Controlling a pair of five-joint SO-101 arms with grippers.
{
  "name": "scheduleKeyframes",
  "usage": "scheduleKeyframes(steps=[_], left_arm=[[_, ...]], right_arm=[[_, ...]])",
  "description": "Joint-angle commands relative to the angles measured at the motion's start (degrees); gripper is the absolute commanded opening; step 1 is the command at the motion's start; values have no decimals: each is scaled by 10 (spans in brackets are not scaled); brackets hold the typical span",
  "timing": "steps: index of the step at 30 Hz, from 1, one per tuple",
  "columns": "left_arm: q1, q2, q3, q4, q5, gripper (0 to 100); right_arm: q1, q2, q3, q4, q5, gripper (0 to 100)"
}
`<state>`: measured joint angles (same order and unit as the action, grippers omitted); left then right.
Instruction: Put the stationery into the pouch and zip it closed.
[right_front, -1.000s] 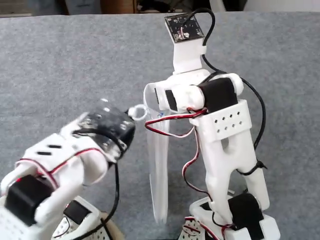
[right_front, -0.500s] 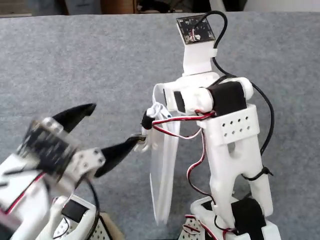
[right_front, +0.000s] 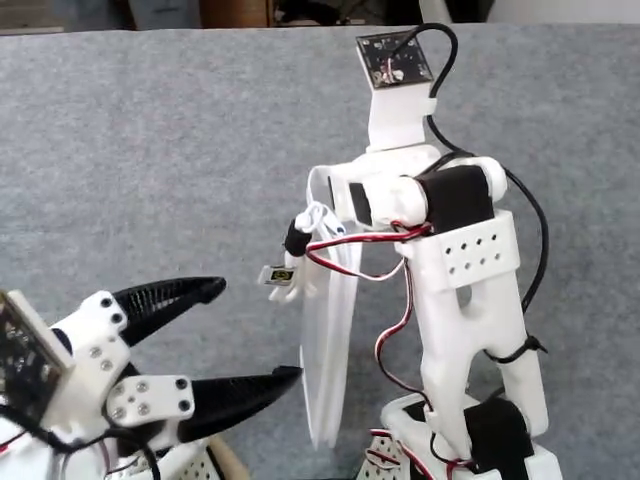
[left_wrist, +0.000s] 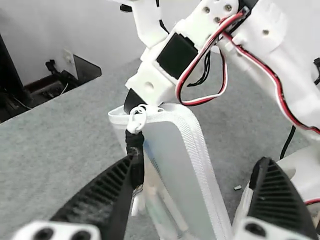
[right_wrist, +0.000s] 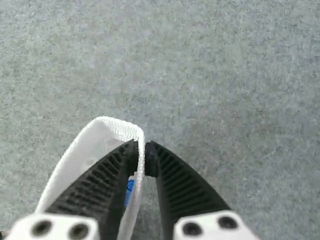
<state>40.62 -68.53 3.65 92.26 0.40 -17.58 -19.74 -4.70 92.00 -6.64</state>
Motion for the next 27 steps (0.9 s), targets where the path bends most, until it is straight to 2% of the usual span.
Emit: scheduleKeyframes(steps=[1,6,11,17,23,27], left_arm=[[16,-4,64,-42,10,351],[17,-9,96,-35,8,351],[22,-3,62,-42,8,351],[22,-2,52,-41,7,351],[22,-2,67,-59,-25,351],[22,-1,124,-104,-36,351]], right_arm=[[-1,-2,0,-25,-5,12],[-27,39,-7,-41,-18,12],[54,98,-56,-4,-47,12],[141,74,-65,31,-59,12],[159,17,-37,49,-56,12],[161,-15,-12,54,-55,12]])
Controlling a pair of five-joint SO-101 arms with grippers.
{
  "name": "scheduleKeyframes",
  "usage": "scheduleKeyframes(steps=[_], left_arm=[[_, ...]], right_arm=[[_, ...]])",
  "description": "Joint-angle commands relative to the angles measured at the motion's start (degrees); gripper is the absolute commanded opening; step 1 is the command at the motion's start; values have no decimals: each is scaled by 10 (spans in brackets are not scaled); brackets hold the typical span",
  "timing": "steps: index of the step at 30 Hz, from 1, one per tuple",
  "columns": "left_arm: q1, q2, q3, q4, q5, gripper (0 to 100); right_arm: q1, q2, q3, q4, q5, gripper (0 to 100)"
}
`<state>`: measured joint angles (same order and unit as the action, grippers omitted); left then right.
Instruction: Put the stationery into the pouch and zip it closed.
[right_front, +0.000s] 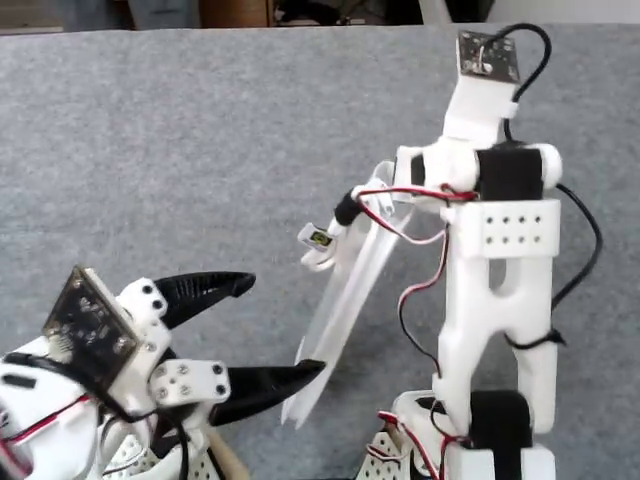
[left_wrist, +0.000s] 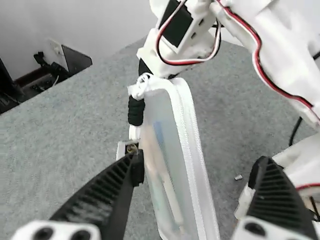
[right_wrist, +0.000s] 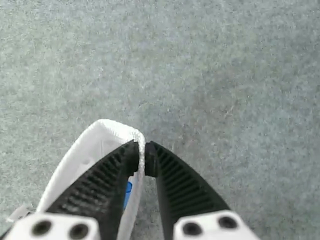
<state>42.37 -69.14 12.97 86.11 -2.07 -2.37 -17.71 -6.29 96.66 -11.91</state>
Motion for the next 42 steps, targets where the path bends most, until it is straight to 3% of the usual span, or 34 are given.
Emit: scheduleKeyframes(steps=[1,9,19,26,36,42], left_arm=[[5,5,50,-55,-11,351],[89,25,102,-119,-11,351],[90,112,119,-217,-14,351],[60,151,122,-257,-132,350],[58,161,126,-263,-179,350],[43,156,194,-347,-236,350]], right_arm=[[9,-40,8,11,0,12],[27,-48,28,11,11,12],[30,-51,27,14,10,12],[31,-99,70,-10,10,12],[42,-110,98,-24,11,12],[42,-111,95,-15,12,12]])
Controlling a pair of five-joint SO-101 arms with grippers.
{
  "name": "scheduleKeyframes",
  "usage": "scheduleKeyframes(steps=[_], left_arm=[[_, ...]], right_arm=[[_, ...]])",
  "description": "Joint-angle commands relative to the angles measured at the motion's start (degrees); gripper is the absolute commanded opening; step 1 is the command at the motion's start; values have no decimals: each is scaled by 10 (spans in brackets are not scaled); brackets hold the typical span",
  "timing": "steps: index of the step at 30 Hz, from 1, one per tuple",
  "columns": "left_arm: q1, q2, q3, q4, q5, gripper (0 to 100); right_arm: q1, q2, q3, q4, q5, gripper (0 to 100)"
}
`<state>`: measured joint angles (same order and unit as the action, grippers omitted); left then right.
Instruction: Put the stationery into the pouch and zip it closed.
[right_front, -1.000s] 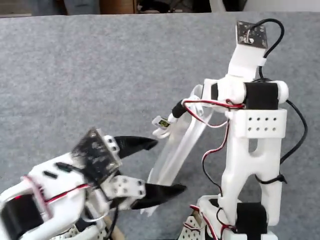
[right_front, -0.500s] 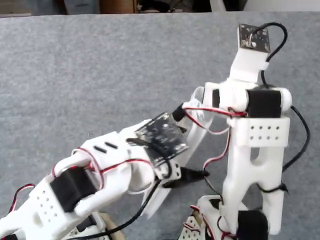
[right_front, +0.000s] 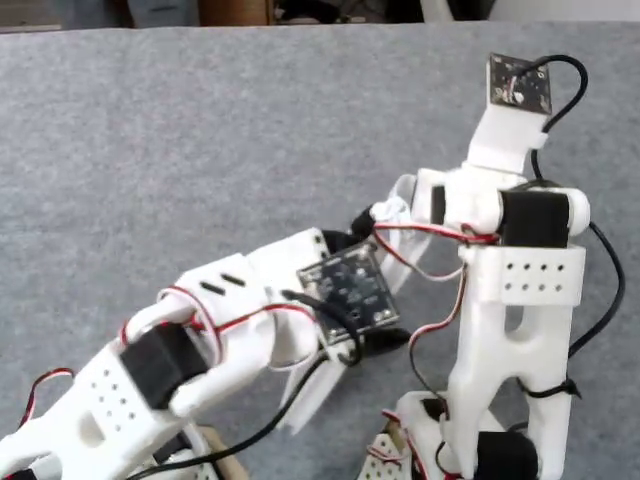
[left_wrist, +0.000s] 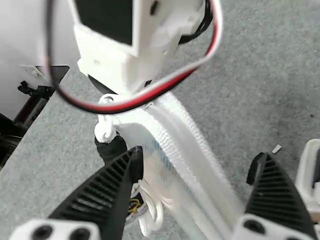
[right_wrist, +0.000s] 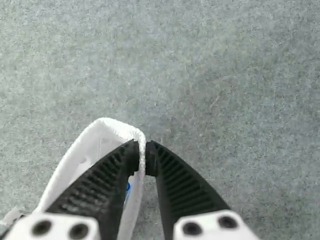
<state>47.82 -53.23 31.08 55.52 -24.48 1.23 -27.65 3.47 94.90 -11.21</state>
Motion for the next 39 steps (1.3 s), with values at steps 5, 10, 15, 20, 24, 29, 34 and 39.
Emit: scheduleKeyframes(steps=[5,10,15,20,24,29,34,39], left_arm=[[-15,-4,27,-49,-14,350],[-16,-4,36,-53,-14,195],[-68,-4,18,-83,32,57],[-90,-4,-23,-51,68,27],[-89,-4,-72,-10,70,29],[-89,-4,-145,64,71,29],[-94,-4,-200,148,127,29],[-94,-4,-210,204,195,29]], right_arm=[[6,-18,-2,-1,5,12],[4,-24,2,-5,5,12],[2,-24,3,-5,5,12],[2,-24,4,-5,5,12],[2,-24,4,-5,5,12],[2,-24,7,-5,6,12],[1,-24,13,-2,31,12],[-26,-24,12,41,124,13]])
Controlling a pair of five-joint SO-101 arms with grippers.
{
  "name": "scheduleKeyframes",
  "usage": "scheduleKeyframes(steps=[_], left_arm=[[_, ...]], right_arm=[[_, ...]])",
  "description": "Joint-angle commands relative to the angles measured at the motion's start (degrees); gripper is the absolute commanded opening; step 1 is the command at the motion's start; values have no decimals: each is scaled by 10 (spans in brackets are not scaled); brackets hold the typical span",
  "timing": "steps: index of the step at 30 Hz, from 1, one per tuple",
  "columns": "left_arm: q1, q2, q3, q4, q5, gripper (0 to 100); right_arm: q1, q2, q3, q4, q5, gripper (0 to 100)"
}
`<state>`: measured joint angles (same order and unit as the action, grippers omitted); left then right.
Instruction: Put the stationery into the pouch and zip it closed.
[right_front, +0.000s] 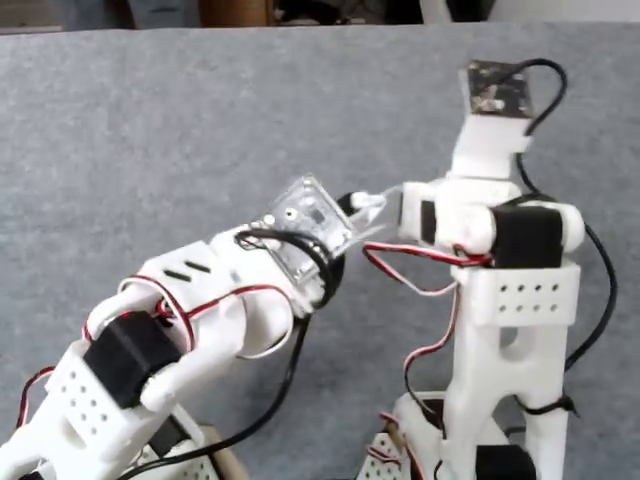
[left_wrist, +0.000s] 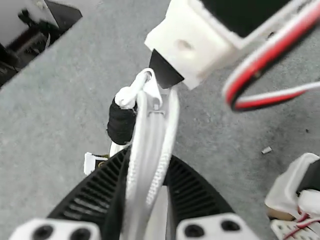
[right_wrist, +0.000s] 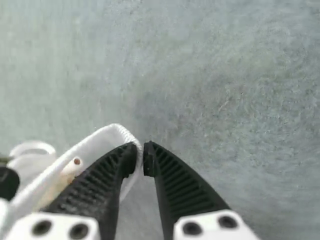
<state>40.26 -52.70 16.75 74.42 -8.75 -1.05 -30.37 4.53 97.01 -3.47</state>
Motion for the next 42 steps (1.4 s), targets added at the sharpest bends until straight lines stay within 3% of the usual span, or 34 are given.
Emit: scheduleKeyframes(steps=[1,6,13,21,26,29,33,38,42], left_arm=[[-18,-10,-63,18,47,29],[-18,-37,-7,20,55,29],[-21,-143,136,6,52,29],[-19,-189,197,6,27,29],[-15,-191,196,8,22,29],[-14,-188,196,7,21,29],[12,-188,197,10,2,29],[21,-190,202,11,3,29],[22,-192,222,11,3,29]], right_arm=[[-8,2,-1,31,66,13],[-10,-43,1,39,132,34],[-10,-134,0,38,149,245],[-13,-141,-36,37,146,251],[-13,-135,-97,-18,132,251],[-35,-79,-124,-33,82,251],[-132,49,-216,1,40,251],[-215,196,-427,40,32,251],[-244,271,-474,42,32,251]])
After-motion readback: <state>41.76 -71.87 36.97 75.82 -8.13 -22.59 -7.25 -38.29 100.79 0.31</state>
